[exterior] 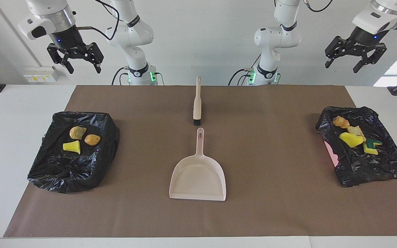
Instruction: Sweep and dump trash in bin
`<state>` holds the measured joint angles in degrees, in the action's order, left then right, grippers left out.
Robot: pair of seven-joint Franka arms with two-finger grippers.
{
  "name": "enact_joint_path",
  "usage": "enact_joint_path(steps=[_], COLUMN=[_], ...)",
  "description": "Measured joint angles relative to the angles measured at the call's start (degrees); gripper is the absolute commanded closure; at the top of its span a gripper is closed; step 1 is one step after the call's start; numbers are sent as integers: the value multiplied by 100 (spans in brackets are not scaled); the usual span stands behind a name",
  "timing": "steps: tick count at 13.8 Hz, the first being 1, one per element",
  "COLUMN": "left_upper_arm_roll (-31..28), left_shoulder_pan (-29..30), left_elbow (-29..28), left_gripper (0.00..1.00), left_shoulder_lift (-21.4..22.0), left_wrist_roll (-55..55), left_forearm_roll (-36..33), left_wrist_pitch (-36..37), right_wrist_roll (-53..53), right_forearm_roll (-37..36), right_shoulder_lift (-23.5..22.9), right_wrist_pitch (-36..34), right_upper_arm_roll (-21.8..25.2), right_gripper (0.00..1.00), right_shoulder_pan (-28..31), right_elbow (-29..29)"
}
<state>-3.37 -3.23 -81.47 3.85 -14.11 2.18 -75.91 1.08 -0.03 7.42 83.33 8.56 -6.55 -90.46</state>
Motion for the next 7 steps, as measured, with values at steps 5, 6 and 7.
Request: enact_joint_path(steps=[5, 6, 7], left_upper_arm_roll=[21, 24, 31], left_shoulder_pan=[0, 0, 0], left_elbow=[-136, -138, -139], left_gripper=[0, 0, 0], left_shoulder_lift=[57, 58, 58], left_wrist_roll=[206, 226, 240], left_forearm_roll=[-1, -21, -66], left_wrist_pitch=[-8, -9, -9], right_wrist_roll=[0, 0, 0], right_forearm_roll=[0, 0, 0], right_shoulder_lift=[0, 0, 0], right_wrist_pitch=[0, 0, 0], right_upper_arm_roll=[-1, -1, -1], right_gripper=[0, 0, 0], right_shoulder_pan=[0, 0, 0], right_elbow=[0, 0, 0])
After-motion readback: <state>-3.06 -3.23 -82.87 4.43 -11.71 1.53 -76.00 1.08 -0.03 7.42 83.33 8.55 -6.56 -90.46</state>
